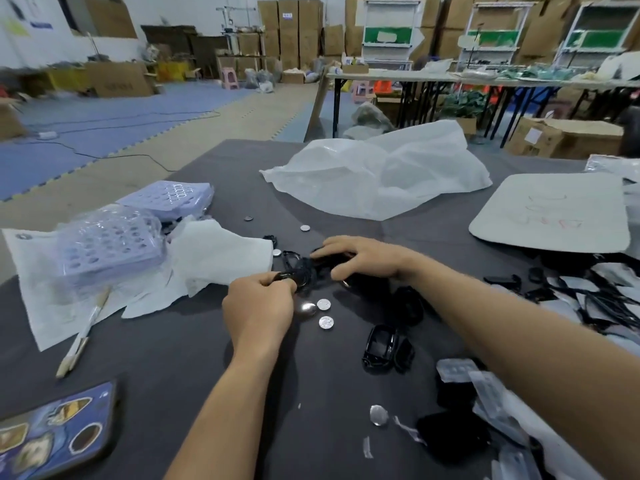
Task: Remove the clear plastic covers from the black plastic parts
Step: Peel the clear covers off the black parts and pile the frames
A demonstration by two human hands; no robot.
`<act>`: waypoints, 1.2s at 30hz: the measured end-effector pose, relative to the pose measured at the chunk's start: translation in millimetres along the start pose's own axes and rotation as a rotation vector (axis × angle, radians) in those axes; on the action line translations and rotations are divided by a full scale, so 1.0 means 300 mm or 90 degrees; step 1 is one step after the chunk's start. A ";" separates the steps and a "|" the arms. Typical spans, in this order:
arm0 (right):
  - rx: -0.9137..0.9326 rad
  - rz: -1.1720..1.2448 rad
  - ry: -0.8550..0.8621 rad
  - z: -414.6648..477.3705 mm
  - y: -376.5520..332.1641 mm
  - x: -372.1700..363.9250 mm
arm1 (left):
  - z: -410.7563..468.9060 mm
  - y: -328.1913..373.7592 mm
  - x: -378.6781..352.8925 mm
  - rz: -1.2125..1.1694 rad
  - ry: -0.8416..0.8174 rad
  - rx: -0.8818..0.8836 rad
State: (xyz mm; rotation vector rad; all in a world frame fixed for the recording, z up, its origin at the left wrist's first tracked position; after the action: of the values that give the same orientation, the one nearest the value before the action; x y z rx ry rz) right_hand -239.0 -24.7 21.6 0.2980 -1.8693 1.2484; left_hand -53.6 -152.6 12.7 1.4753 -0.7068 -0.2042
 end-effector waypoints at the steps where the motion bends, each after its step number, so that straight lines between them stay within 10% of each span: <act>1: -0.006 0.095 -0.042 -0.039 -0.019 0.022 | -0.010 0.003 0.002 -0.024 0.009 0.012; 6: -0.004 0.025 0.092 0.031 -0.155 0.040 | -0.052 -0.008 0.025 -0.048 0.047 0.055; 13: -0.041 -0.194 -0.005 0.152 -0.231 -0.139 | -0.027 -0.010 0.037 0.150 -0.038 -0.012; 17: -0.027 -0.042 -0.080 -0.022 -0.194 -0.078 | -0.033 -0.006 0.038 0.128 -0.030 -0.017; 23: -0.129 0.286 0.360 -0.363 -0.119 0.043 | -0.115 0.010 0.034 -0.052 -0.027 -0.003; 36: -0.433 -0.107 0.465 -0.971 -0.167 -0.201 | -0.494 -0.066 0.058 -0.004 -0.146 -0.206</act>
State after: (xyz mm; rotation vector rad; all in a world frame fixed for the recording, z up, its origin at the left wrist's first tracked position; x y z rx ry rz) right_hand -22.5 183.4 50.6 -0.3283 -1.4606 0.4452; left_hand 46.7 -40.7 8.3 1.1545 -0.8109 -0.4768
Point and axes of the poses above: each hand's wrist, its own z-axis towards the middle knuckle, its own x-axis out of the back of the hand, y = z × x, the point moved 2 cm from there along z, towards the middle knuckle, and after that the axes turned 3 degrees about y, right-handed, at the moved point
